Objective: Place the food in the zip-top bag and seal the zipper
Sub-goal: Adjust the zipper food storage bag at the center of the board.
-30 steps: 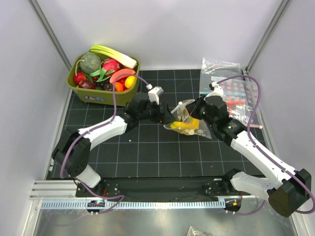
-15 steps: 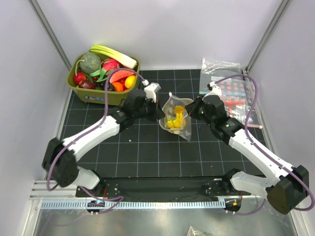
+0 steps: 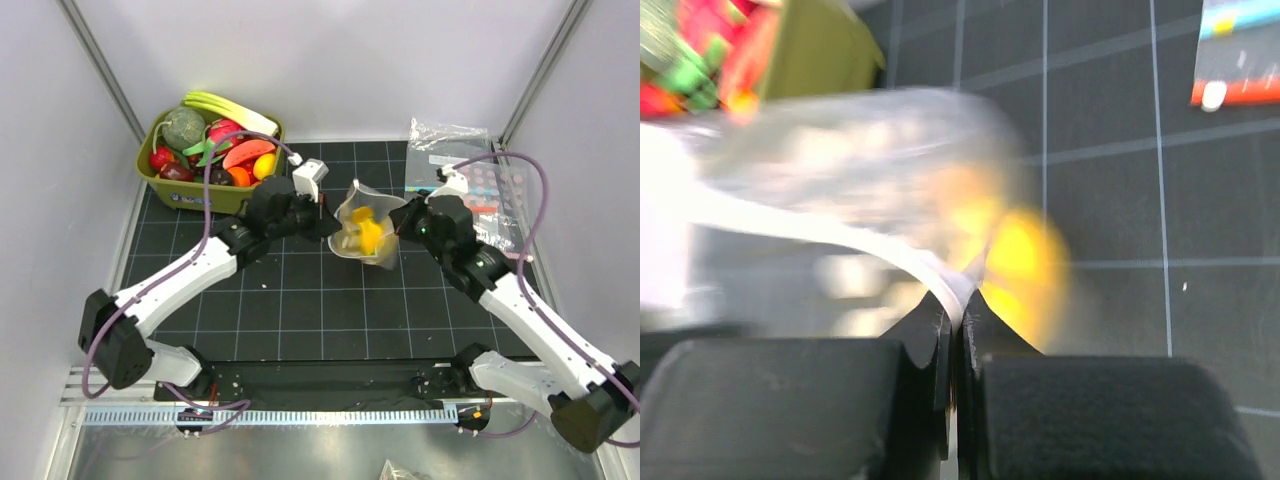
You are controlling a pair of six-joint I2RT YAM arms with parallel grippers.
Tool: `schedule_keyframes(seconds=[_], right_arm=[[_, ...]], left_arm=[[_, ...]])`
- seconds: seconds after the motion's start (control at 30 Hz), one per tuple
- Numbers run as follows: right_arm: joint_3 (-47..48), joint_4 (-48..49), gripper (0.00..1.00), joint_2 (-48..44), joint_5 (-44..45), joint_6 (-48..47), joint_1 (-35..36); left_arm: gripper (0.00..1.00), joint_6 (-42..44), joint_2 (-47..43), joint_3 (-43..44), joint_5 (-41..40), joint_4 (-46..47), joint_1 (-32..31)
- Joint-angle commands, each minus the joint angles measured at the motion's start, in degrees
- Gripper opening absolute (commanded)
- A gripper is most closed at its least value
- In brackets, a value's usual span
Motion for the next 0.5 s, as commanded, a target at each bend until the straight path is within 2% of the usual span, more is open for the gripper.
schedule_keyframes(seconds=[0.0,0.07,0.13,0.17,0.23,0.33,0.37,0.43,0.47], right_arm=[[-0.99,4.52,0.01,-5.93,4.15,-1.58,-0.15],[-1.44,4.88,0.01,-5.85,3.45,-1.66,-0.15],[-0.13,3.49,0.01,-3.14,2.92,-1.66,-0.07],[0.14,3.13,0.01,-1.91,2.57,-1.32,-0.15],[0.67,2.95,0.01,0.12,1.96,-0.96,-0.15],[1.11,3.30,0.01,4.60,0.02,0.09,-0.15],[1.19,3.30,0.01,6.35,-0.68,0.36,-0.15],[1.46,3.21,0.01,7.86,-0.86,0.62,-0.15],[1.55,3.21,0.01,9.17,-0.86,0.88,-0.15]], left_arm=[[0.01,-0.30,2.89,0.41,2.52,2.67,-0.01],[0.10,-0.21,4.38,-0.12,1.82,2.95,-0.01],[0.14,0.14,5.09,-0.38,1.03,2.60,0.16],[0.20,-0.03,5.27,-0.73,0.24,2.33,0.16],[0.25,-0.73,5.19,-1.17,-0.82,2.59,0.25],[0.49,-1.17,4.05,-1.96,-3.80,2.77,0.43],[0.66,-1.26,3.35,-2.92,-6.33,2.77,0.52],[0.81,-1.09,0.45,-4.33,-9.60,3.56,0.60],[0.93,-0.83,-0.69,-5.82,-11.00,3.82,0.69]])
